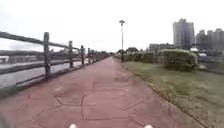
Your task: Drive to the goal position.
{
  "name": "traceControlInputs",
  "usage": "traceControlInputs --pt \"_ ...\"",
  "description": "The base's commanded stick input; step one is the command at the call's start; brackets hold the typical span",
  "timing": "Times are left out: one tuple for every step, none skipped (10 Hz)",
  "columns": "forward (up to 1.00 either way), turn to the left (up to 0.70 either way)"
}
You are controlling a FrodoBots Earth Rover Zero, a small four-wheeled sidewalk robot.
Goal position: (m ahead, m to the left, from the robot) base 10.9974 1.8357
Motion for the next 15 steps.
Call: traceControlInputs --pt "0.91 -0.34" --pt "0.91 -0.36" --pt "0.91 -0.36" --pt "0.91 -0.19" --pt "0.91 -0.01" --pt "0.91 0.0" --pt "0.91 0.0" --pt "0.91 0.0" --pt "0.91 0.0" --pt "0.91 0.0" --pt "0.91 0.0" --pt "0.91 0.0" --pt "0.91 0.0" --pt "0.91 0.0" --pt "0.91 0.0"
